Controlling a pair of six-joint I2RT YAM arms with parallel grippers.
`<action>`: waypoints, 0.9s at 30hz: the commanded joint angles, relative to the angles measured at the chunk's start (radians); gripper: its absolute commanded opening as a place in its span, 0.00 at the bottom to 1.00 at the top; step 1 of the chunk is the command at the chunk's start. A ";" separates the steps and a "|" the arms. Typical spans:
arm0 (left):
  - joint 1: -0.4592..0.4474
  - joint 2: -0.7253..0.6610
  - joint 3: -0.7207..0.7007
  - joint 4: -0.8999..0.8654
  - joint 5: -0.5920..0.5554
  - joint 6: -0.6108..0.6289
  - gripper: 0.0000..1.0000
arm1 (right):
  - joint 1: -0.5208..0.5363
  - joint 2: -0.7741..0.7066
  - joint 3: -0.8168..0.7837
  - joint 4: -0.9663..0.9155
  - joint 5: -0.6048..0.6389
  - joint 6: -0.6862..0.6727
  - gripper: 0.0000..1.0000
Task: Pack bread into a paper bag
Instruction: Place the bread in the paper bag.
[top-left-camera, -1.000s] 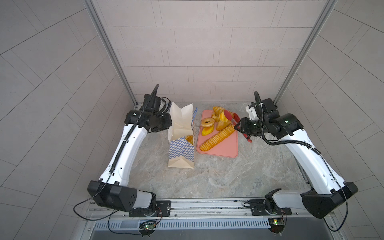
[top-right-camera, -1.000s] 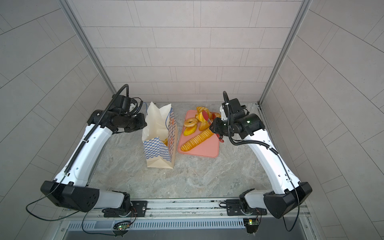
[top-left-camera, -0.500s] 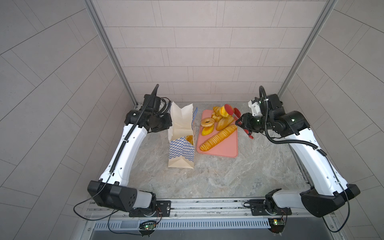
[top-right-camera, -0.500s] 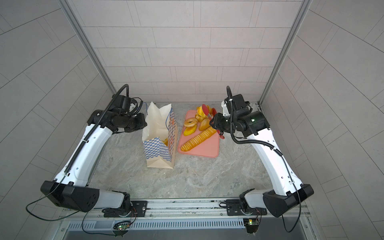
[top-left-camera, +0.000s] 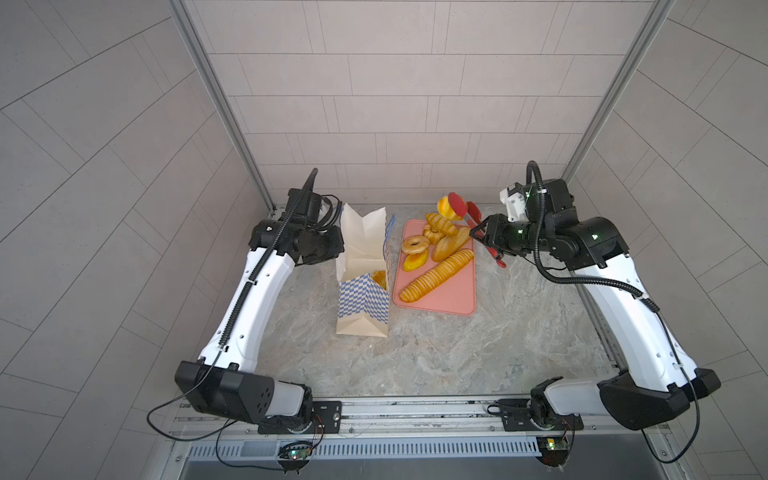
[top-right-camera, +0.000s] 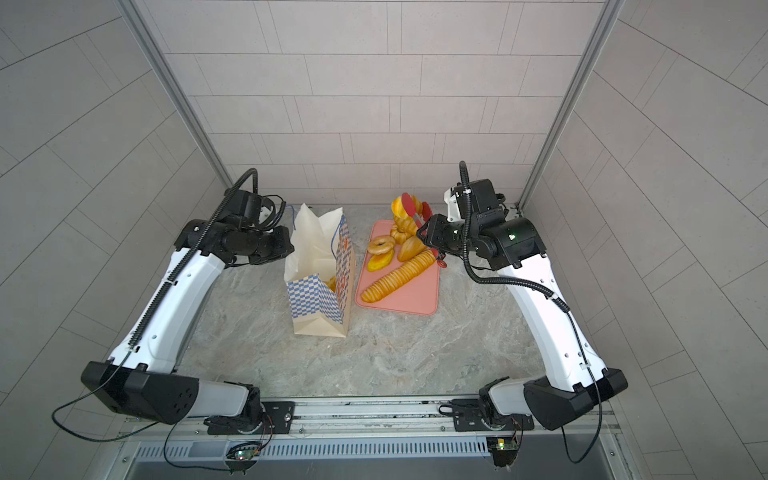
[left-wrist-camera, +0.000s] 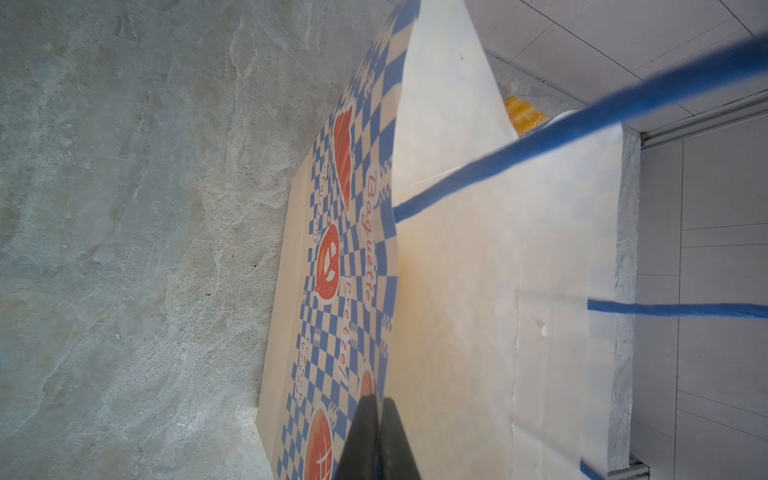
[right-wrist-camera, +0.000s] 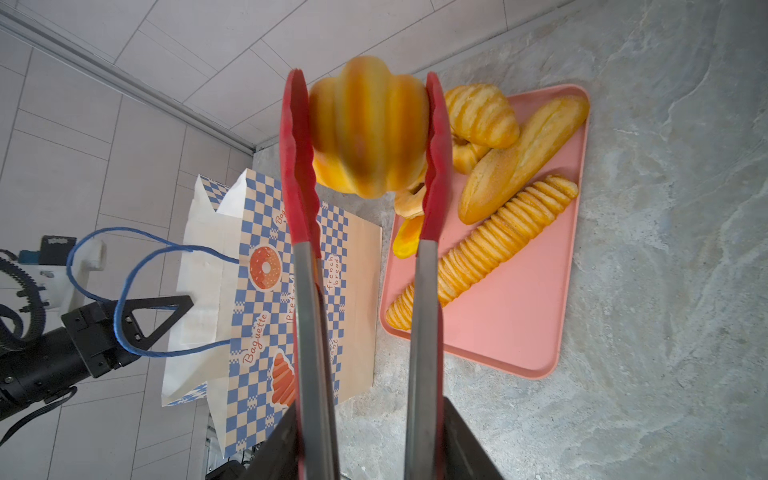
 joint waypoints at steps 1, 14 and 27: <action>-0.002 0.010 -0.002 0.017 0.008 -0.001 0.00 | -0.006 0.002 0.045 0.047 -0.011 0.019 0.46; -0.002 0.011 -0.001 0.016 0.004 0.000 0.00 | -0.006 0.009 0.097 0.124 -0.048 0.063 0.47; -0.002 0.006 -0.006 0.015 0.004 0.001 0.00 | -0.006 -0.007 0.091 0.217 -0.086 0.108 0.47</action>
